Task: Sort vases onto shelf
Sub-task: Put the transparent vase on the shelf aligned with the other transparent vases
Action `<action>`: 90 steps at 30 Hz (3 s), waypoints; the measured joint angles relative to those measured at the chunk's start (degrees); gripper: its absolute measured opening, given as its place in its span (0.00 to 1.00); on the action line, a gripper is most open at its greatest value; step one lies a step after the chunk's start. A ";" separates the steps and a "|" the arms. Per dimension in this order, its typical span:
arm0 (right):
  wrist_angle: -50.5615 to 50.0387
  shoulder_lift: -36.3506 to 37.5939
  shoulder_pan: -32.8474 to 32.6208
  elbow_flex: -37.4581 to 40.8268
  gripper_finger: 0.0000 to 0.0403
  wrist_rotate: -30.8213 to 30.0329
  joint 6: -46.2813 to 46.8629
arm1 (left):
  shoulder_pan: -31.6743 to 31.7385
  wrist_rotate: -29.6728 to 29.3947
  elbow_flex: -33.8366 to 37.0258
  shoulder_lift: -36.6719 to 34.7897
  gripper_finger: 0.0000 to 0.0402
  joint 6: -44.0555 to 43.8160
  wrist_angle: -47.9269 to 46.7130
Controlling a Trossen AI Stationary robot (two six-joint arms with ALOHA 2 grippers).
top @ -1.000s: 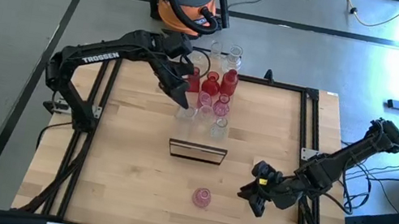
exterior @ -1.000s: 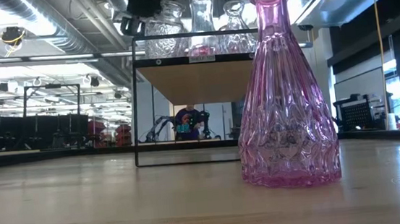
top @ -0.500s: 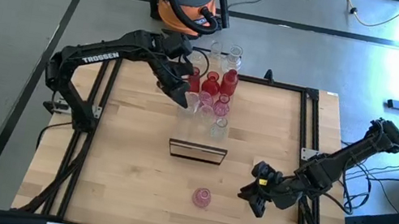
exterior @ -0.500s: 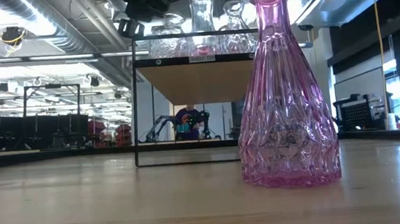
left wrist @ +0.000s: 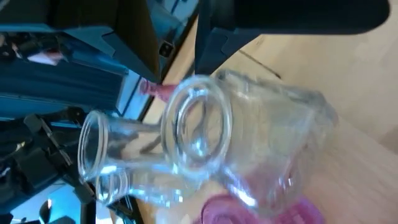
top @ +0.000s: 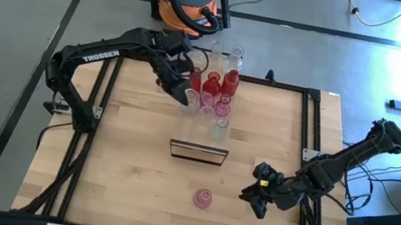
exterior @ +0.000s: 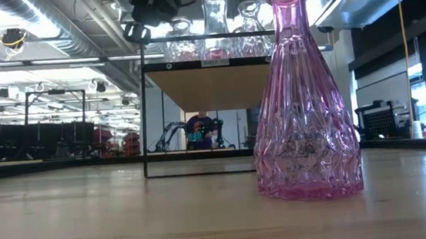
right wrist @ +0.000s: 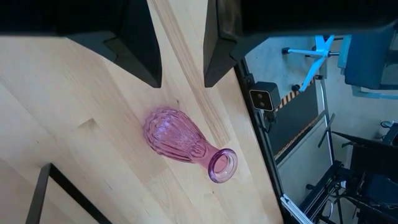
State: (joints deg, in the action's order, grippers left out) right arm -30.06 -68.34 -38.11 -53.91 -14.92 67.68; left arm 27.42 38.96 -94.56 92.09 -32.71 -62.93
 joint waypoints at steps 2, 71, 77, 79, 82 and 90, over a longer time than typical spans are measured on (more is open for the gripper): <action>-0.01 0.00 0.00 0.00 0.26 0.00 -0.02 | 0.02 1.42 0.00 0.00 0.23 0.16 -1.84; 1.84 0.00 -0.13 0.00 0.26 0.18 2.99 | -0.95 -19.65 0.13 1.40 0.17 3.35 5.70; 2.63 0.00 -0.13 0.00 0.26 0.48 2.98 | -1.68 -19.45 0.13 1.36 0.14 4.38 4.68; 2.85 0.00 -0.13 0.00 0.26 0.48 2.99 | -2.00 -18.98 0.13 1.36 0.12 4.36 4.61; 2.95 0.00 -0.13 0.00 0.26 0.48 2.99 | -2.48 -18.30 0.13 1.36 0.10 4.35 4.46; 2.97 0.00 -0.13 0.00 0.26 0.47 2.97 | -3.53 -17.99 0.07 1.27 0.07 3.91 2.65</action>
State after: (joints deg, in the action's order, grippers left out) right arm -27.09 -68.34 -38.24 -53.91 -14.45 70.65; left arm 23.89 20.97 -94.50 93.36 -28.80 -60.29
